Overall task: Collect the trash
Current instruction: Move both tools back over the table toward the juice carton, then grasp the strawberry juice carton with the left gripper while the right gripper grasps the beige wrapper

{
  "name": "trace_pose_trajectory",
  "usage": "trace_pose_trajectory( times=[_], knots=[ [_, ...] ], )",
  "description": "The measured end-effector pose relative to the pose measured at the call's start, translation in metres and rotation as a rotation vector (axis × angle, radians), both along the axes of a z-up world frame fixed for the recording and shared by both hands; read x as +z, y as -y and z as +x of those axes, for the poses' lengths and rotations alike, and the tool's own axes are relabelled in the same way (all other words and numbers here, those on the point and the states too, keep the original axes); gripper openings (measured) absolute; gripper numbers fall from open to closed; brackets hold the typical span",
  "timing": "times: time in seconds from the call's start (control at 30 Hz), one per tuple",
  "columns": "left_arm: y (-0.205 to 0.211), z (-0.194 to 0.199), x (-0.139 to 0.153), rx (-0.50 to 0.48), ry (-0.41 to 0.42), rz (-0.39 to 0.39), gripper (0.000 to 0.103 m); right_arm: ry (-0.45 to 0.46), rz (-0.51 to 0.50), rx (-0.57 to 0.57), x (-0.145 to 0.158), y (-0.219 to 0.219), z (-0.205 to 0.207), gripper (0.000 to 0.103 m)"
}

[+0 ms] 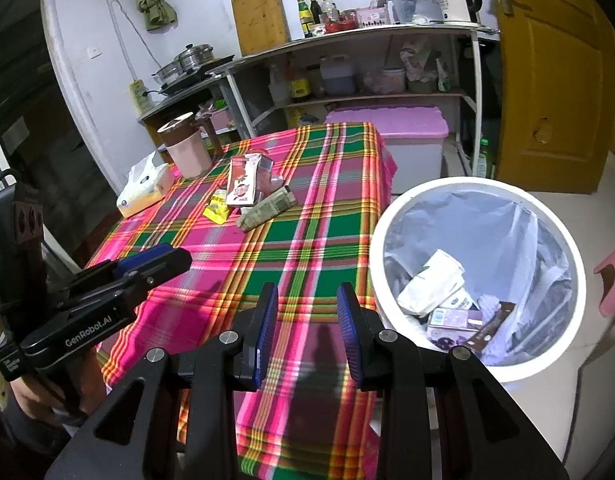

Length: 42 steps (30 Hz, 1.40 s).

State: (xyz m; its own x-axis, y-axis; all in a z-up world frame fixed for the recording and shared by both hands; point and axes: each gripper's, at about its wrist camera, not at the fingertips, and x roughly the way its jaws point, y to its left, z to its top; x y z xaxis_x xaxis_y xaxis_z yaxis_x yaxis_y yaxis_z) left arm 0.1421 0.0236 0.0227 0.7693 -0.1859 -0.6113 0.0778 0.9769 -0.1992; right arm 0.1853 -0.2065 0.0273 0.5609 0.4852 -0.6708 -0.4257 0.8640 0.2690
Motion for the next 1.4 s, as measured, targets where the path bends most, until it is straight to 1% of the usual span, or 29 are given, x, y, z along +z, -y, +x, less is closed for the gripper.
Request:
trace_pose_trajectory(
  times=[0.23,0.33,0.37,0.67,0.93,1.27,1.4],
  knots=[
    [-0.021,0.006,-0.002,0.048,-0.002,-0.002,0.034,-0.007,0.004,0.019,-0.003,-0.014,0.009,0.034],
    [-0.03,0.011,-0.001,0.066,0.001,-0.002,0.034,-0.01,0.008,0.024,-0.003,-0.021,0.015,0.045],
    [-0.034,0.012,-0.001,0.073,0.002,-0.003,0.034,-0.01,0.01,0.026,-0.003,-0.023,0.017,0.045],
    [-0.061,0.018,-0.006,0.124,-0.002,-0.006,0.034,-0.02,0.007,0.053,-0.005,-0.05,0.035,0.045],
    [-0.086,0.021,-0.012,0.162,-0.009,-0.023,0.034,-0.058,0.004,0.076,-0.015,-0.085,0.057,0.045],
    [-0.113,0.025,-0.021,0.189,-0.019,-0.053,0.034,-0.103,-0.021,0.081,-0.036,-0.133,0.091,0.045],
    [-0.12,0.03,-0.026,0.193,-0.027,-0.064,0.034,-0.12,-0.042,0.062,-0.046,-0.146,0.104,0.045]
  ],
)
